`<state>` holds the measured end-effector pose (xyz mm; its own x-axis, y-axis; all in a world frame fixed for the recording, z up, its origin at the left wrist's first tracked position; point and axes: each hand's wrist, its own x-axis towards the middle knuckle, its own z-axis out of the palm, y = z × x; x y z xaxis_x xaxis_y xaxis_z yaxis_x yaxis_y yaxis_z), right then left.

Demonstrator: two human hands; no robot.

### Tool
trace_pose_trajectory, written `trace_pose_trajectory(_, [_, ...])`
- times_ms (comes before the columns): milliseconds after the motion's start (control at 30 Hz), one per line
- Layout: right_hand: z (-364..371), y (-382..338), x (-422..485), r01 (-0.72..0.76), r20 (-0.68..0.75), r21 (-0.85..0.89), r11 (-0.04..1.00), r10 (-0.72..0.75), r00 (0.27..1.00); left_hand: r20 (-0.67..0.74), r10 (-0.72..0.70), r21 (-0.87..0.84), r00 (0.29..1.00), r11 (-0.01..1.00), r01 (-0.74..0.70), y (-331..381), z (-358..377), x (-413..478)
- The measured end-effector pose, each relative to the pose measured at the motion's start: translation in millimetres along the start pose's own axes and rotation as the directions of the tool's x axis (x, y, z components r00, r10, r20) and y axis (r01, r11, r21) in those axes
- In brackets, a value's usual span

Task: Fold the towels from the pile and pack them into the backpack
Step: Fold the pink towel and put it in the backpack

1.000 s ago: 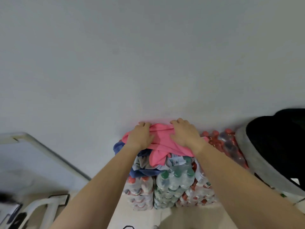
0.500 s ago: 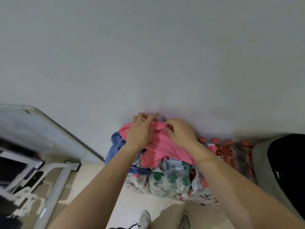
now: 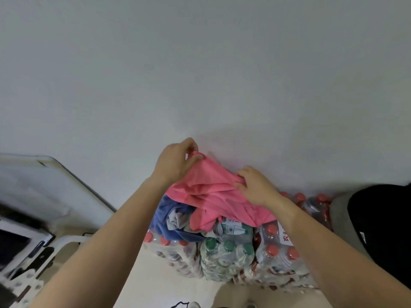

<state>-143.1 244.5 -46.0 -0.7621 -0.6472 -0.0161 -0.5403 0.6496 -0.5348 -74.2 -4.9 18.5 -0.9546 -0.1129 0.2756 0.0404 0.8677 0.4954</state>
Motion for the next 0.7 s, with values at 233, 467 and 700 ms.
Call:
trace_pose_trajectory(233, [-44, -6, 5, -0.097, -0.185, 0.077, 0.992, 0.11, 0.977, 0.203, -0.101, 0.109, 0.974, 0.991, 0.08, -33, -21, -5])
trace_pose_trajectory(467, [-111, -32, 10, -0.046, -0.303, 0.008, 0.999, 0.046, 0.952, -0.047, -0.09, -0.091, 0.995, 0.992, 0.086, -40, -64, 3])
trace_pose_trajectory(700, [-83, -34, -11, -0.247, -0.005, -0.145, 0.958, 0.249, 0.969, 0.094, 0.036, -0.258, 0.995, 0.966, -0.011, 15, -43, 11])
